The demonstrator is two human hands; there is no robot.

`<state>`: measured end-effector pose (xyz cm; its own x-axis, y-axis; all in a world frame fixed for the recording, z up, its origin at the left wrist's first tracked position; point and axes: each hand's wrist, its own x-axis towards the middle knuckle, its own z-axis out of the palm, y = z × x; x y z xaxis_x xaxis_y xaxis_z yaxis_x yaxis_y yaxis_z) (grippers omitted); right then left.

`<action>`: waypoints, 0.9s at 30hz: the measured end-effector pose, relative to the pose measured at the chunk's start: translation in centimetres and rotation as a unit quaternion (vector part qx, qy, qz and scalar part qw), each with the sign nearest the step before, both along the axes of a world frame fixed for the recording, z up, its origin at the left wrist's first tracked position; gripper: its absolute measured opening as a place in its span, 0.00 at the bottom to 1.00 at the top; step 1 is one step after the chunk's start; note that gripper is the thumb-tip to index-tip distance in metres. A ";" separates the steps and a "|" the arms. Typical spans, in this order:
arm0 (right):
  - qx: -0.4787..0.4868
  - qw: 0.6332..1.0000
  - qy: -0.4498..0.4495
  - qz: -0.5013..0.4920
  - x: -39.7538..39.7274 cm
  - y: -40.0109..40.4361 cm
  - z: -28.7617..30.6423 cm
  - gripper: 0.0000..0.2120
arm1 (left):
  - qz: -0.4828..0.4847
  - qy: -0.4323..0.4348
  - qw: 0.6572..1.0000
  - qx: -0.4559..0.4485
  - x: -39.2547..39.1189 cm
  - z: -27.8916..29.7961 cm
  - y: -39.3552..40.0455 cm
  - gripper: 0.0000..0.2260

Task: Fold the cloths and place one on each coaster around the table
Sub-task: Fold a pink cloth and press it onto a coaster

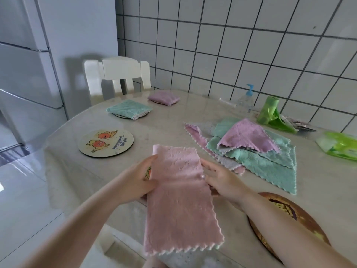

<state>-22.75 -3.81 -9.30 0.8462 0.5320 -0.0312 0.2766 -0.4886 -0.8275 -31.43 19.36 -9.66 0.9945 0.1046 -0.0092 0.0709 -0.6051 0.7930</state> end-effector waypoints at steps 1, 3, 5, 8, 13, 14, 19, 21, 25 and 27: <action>0.007 1.000 -0.013 0.010 -0.1 -0.4 0.0 0.26 | 0.001 -0.020 0.999 0.030 -0.4 -0.4 0.3 0.29; 0.015 0.997 -0.053 0.049 -0.6 -1.6 0.0 0.29 | 0.000 -0.091 0.987 0.132 -1.5 -1.3 1.0 0.28; -0.013 0.988 -0.123 0.093 -1.2 -2.8 -0.1 0.31 | -0.034 -0.189 0.953 0.236 -2.8 -2.5 1.5 0.29; -0.117 0.933 -0.296 0.166 -2.0 -3.9 -0.6 0.29 | -0.105 -0.267 0.900 0.327 -4.1 -4.1 2.1 0.23; -0.195 0.818 -0.511 0.178 -2.0 -3.7 -2.3 0.27 | -0.211 -0.305 0.860 0.352 -4.2 -5.6 1.3 0.20; -0.203 0.804 -0.533 0.169 -1.9 -3.6 -2.5 0.26 | -0.223 -0.310 0.856 0.349 -4.1 -5.6 1.1 0.20; -0.146 0.848 -0.470 0.198 -2.3 -3.5 -1.9 0.15 | -0.218 -0.356 0.869 0.265 -4.1 -4.4 0.5 0.14; -0.104 0.880 -0.415 0.208 -2.8 -3.7 -1.4 0.13 | -0.215 -0.370 0.872 0.239 -4.4 -4.4 0.4 0.13; -0.146 0.870 -0.411 0.230 -3.7 -4.6 -2.5 0.18 | -0.224 -0.372 0.866 0.247 -4.8 -5.3 -0.1 0.15; -0.168 0.861 -0.421 0.231 -3.9 -4.9 -3.1 0.21 | -0.229 -0.371 0.861 0.262 -4.8 -5.9 -0.2 0.15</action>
<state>-26.70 -8.73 -12.35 0.3443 0.8988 0.2714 0.9384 -0.3380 -0.0712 -36.27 19.12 -15.53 0.6437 -0.5045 0.5755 -0.6794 -0.7228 0.1263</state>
